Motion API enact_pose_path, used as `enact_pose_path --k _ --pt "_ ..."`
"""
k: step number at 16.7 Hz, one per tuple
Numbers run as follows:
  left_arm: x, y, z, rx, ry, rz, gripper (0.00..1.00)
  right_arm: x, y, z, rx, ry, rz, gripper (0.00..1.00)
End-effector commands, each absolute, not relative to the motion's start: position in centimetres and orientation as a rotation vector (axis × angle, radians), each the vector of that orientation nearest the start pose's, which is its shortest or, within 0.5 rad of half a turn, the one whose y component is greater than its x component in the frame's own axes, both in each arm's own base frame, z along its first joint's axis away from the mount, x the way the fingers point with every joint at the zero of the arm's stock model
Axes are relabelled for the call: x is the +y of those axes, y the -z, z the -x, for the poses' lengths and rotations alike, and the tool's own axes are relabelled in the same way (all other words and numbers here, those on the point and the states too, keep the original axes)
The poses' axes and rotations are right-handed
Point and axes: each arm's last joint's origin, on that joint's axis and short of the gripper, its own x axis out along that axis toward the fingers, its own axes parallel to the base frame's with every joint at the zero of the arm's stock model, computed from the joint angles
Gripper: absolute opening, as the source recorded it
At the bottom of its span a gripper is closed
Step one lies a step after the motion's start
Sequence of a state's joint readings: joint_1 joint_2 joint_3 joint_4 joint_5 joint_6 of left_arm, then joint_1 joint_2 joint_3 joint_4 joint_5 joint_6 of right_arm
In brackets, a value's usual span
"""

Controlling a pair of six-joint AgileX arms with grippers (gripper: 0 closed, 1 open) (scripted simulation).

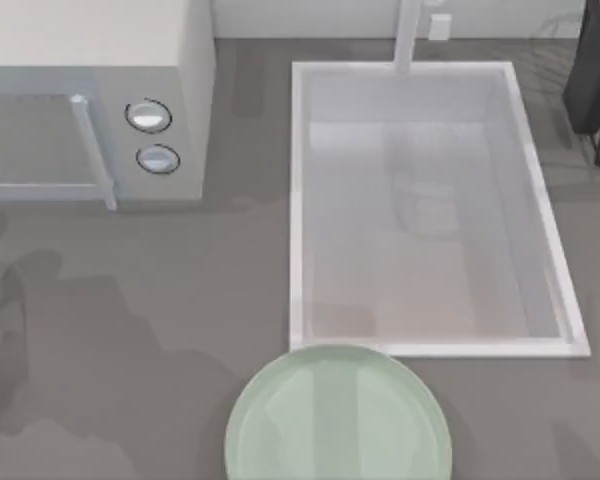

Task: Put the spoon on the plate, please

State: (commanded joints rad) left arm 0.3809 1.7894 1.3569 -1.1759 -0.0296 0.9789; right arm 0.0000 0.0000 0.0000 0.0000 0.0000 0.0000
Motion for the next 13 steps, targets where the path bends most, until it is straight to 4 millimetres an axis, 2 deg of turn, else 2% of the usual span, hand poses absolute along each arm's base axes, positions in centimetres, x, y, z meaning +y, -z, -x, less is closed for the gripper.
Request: enact_pose_path --k 3,6,9,13 --pt "11.6 -20.4 -29.9 1.634 0.424 -0.373 0.00 -0.1 -16.0 -10.6 0.000 0.000 0.000 1.00" --pt "9.7 -19.5 -29.8 1.720 0.326 -0.242 0.00 -0.1 -16.0 -10.6 0.000 0.000 0.000 1.00" --pt "6.9 -18.7 -30.2 1.801 0.176 -0.116 0.00 -0.1 -16.0 -10.6 0.000 0.000 0.000 1.00" --pt "1.5 -17.9 -30.8 1.855 -0.087 0.018 0.00 -0.1 -16.0 -10.6 0.000 0.000 0.000 1.00"
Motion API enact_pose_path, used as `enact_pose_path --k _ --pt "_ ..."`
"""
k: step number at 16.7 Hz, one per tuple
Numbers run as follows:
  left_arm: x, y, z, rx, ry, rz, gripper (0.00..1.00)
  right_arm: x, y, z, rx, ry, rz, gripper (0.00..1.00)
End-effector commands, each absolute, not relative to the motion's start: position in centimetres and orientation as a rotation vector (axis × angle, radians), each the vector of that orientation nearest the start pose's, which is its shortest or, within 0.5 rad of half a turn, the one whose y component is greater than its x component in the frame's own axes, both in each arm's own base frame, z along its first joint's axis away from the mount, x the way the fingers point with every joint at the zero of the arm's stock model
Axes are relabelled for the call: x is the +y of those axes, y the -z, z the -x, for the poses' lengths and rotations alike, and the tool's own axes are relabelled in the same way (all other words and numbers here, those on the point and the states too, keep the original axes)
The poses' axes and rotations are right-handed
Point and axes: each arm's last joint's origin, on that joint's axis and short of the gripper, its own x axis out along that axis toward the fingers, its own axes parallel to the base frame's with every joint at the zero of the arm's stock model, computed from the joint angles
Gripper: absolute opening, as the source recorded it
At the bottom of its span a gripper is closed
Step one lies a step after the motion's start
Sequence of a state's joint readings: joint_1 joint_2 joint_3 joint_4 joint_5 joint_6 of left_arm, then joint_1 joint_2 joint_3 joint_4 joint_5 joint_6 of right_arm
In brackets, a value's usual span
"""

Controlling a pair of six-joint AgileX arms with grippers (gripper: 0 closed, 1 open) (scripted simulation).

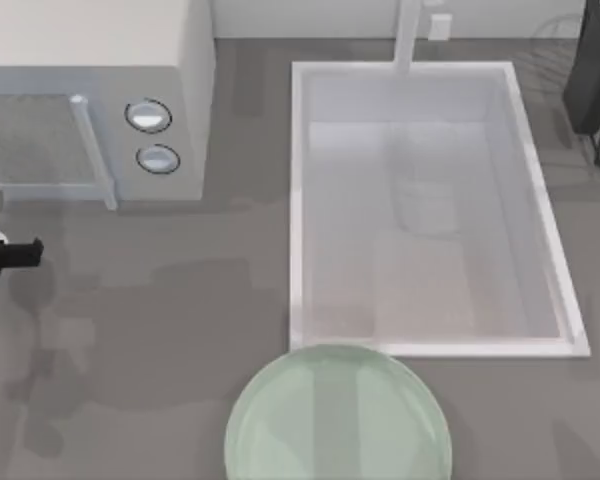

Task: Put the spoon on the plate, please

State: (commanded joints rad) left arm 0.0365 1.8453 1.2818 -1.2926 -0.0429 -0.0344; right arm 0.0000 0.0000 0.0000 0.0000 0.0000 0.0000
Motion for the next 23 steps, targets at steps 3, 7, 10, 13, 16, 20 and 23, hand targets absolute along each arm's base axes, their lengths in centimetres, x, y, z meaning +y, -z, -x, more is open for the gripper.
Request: enact_pose_path --k 3,7,10,13,16,20,23 --pt "-3.5 -17.5 -31.0 1.828 -0.304 0.103 0.00 -0.1 -16.0 -10.6 0.000 0.000 0.000 1.00" --pt "-10.7 -17.5 -30.2 1.697 -0.570 0.244 0.00 -0.1 -16.0 -10.6 0.000 0.000 0.000 1.00" --pt "-16.0 -17.6 -28.8 1.561 -0.729 0.396 0.00 -0.1 -16.0 -10.6 0.000 0.000 0.000 1.00" --pt "-20.8 -17.7 -26.9 1.431 -0.855 0.584 0.00 -0.1 -16.0 -10.6 0.000 0.000 0.000 1.00" --pt "-24.8 -17.9 -24.7 1.330 -0.958 0.787 0.00 -0.1 -16.0 -10.6 0.000 0.000 0.000 1.00" --pt "-28.7 -18.0 -21.8 1.256 -1.073 1.024 0.00 -0.1 -16.0 -10.6 0.000 0.000 0.000 1.00" --pt "-30.6 -18.0 -20.1 1.239 -1.139 1.144 0.00 -0.1 -16.0 -10.6 0.000 0.000 0.000 1.00"
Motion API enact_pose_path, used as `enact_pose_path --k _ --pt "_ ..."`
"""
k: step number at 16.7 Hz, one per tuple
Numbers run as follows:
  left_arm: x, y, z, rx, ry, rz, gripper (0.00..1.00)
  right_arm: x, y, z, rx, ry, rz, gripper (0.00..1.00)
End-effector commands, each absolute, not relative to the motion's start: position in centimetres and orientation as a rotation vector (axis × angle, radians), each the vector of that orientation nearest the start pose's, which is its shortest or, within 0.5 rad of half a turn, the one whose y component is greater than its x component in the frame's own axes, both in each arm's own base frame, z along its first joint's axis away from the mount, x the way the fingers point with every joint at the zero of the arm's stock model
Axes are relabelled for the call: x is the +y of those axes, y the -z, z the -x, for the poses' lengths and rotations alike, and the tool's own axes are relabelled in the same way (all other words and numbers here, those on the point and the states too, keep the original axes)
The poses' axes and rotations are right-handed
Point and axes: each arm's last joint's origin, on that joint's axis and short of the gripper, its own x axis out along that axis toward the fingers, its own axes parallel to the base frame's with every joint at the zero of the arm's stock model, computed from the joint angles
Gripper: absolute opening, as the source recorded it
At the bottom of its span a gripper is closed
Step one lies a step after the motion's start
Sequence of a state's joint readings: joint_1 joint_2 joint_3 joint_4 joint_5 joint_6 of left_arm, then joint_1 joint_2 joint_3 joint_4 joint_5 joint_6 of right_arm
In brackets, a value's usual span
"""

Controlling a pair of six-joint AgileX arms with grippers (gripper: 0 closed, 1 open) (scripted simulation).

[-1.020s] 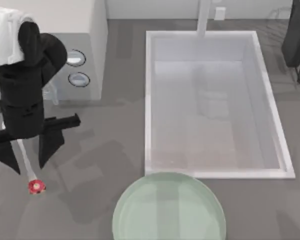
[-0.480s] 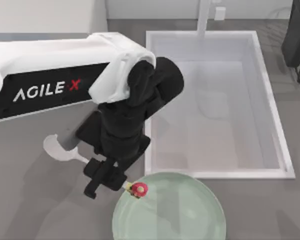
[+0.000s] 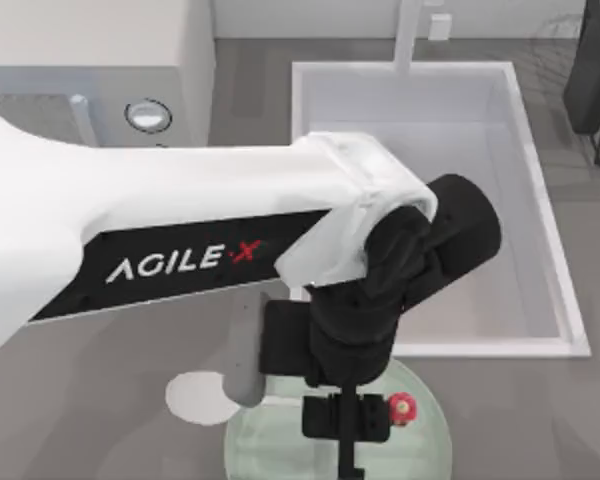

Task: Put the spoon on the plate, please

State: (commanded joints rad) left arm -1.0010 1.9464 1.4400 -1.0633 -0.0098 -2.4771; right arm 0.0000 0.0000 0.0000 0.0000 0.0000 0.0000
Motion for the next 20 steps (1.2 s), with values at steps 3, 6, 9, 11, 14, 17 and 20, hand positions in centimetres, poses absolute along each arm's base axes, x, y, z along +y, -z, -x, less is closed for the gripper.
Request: enact_pose_path --k 3,6,9,11,14,17,20 --pt "-31.6 -18.0 -19.1 1.240 -1.175 1.201 0.00 -0.1 -16.0 -10.6 0.000 0.000 0.000 1.00" --pt "-31.7 -18.0 -19.0 1.240 -1.179 1.208 0.00 -0.1 -16.0 -10.6 0.000 0.000 0.000 1.00" --pt "-31.6 -18.1 -19.1 1.239 -1.180 1.208 0.00 -0.1 -16.0 -10.6 0.000 0.000 0.000 1.00" --pt "-31.6 -18.1 -19.1 1.238 -1.181 1.213 0.00 -0.1 -16.0 -10.6 0.000 0.000 0.000 1.00" --pt "-31.6 -18.5 -19.4 1.240 -1.182 1.246 0.00 -0.1 -16.0 -10.6 0.000 0.000 0.000 1.00" --pt "-31.7 -19.1 -19.7 1.248 -1.169 1.285 0.00 -0.1 -16.0 -10.6 0.000 0.000 0.000 1.00" --pt "-32.0 -19.8 -19.6 1.265 -1.135 1.314 0.00 -0.1 -16.0 -10.6 0.000 0.000 0.000 1.00"
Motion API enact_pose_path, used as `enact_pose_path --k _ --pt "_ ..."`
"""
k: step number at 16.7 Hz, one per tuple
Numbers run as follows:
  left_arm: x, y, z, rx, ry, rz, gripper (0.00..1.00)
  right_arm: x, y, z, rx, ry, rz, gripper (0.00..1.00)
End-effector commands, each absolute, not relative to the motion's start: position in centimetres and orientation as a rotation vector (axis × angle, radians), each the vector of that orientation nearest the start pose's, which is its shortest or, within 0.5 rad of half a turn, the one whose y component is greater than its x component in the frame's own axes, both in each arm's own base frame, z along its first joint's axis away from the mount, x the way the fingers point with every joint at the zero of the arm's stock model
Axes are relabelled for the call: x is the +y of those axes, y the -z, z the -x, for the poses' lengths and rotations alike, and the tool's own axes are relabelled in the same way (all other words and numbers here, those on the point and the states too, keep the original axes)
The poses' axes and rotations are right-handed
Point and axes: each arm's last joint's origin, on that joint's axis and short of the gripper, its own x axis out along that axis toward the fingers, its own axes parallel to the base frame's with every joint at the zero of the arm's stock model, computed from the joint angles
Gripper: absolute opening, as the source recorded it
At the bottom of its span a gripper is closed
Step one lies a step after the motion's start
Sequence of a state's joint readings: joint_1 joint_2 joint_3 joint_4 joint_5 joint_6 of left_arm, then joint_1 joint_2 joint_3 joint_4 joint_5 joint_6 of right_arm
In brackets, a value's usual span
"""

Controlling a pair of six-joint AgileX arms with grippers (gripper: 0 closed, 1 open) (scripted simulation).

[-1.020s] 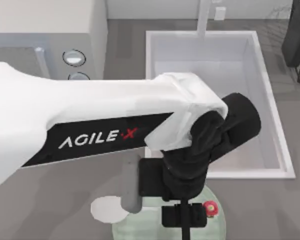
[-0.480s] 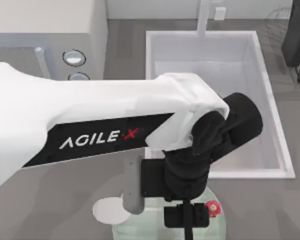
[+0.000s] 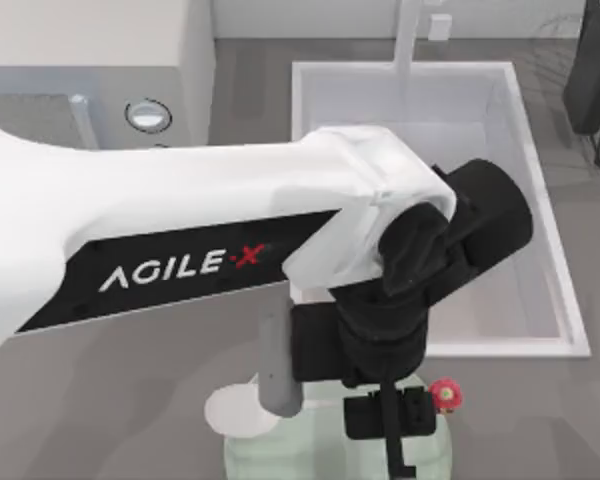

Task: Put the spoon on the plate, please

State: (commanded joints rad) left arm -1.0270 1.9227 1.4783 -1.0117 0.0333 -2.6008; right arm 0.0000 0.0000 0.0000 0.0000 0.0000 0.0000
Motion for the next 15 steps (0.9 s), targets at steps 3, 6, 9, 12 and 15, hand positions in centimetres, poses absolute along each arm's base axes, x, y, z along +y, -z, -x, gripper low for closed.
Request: enact_pose_path --k 3,6,9,12,15 --pt "-32.4 -20.4 -19.2 1.285 -1.087 1.326 0.00 -0.1 -16.0 -10.6 0.000 0.000 0.000 1.00" --pt "-32.7 -20.7 -18.7 1.298 -1.037 1.322 0.00 -0.1 -16.0 -10.6 0.000 0.000 0.000 1.00" --pt "-32.8 -20.5 -18.4 1.295 -1.004 1.314 0.00 -0.1 -16.0 -10.6 0.000 0.000 0.000 1.00" --pt "-32.8 -19.8 -18.4 1.279 -1.003 1.303 0.00 -0.1 -16.0 -10.6 0.000 0.000 0.000 1.00" --pt "-32.5 -18.5 -18.6 1.260 -1.031 1.291 0.00 -0.1 -16.0 -10.6 0.000 0.000 0.000 1.00"
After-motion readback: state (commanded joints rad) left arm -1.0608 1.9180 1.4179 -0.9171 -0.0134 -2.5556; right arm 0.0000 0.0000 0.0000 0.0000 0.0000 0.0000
